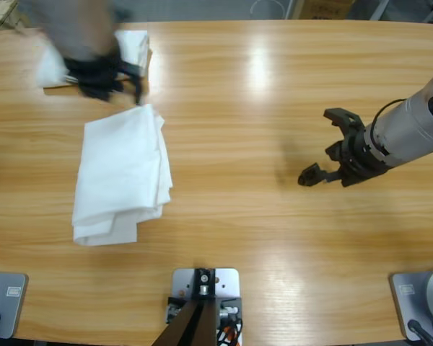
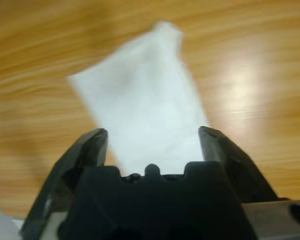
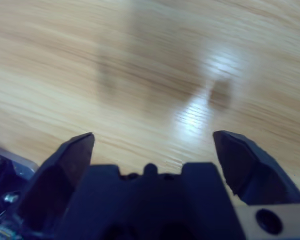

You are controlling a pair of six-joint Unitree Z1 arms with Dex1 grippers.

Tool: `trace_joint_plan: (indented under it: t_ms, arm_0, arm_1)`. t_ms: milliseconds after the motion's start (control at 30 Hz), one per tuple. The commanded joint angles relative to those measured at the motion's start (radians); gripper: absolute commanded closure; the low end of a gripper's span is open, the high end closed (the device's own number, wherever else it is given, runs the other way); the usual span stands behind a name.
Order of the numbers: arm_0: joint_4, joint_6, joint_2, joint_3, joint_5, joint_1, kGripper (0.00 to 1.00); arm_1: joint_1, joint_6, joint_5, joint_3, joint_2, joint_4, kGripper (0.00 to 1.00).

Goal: Fold clothes

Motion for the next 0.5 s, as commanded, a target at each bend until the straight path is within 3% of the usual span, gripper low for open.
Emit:
trace_joint_plan:
  t_ms: [33, 133, 167, 233, 300, 333, 400, 433, 500]
  arm_0:
    - [-0.146, -0.086, -0.309, 0.438, 0.010, 0.022, 0.059]
    - [-0.263, -0.097, -0.407, 0.617, -0.026, -0.007, 0.222]
    - [-0.296, -0.098, -0.431, 0.662, -0.046, -0.015, 0.230]
    - [-0.338, -0.136, -0.473, 0.724, -0.067, -0.038, 0.219]
    - [-0.339, -0.186, -0.516, 0.763, -0.066, -0.058, 0.066]
    - [-0.339, -0.204, -0.543, 0.783, -0.066, -0.064, 0.035]
    - [-0.340, -0.221, -0.590, 0.829, -0.070, -0.067, 0.094]
    - [-0.341, -0.217, -0.608, 0.852, -0.075, -0.068, 0.246]
    - [-0.359, -0.211, -0.645, 0.894, -0.095, -0.068, 0.890]
  arm_1:
    - [-0.004, -0.099, 0.175, -0.076, -0.002, -0.012, 1.000]
    - [-0.005, -0.126, 0.277, -0.179, 0.028, -0.008, 1.000]
    - [0.001, -0.137, 0.345, -0.223, 0.049, -0.004, 1.000]
    - [0.030, -0.141, 0.427, -0.320, 0.100, -0.003, 1.000]
    - [0.066, -0.135, 0.461, -0.432, 0.180, -0.001, 1.000]
    - [0.082, -0.131, 0.469, -0.485, 0.219, 0.001, 1.000]
    - [0.118, -0.122, 0.479, -0.596, 0.309, 0.014, 1.000]
    - [0.134, -0.120, 0.490, -0.655, 0.357, 0.031, 1.000]
    - [0.167, -0.104, 0.492, -0.757, 0.429, 0.054, 1.000]
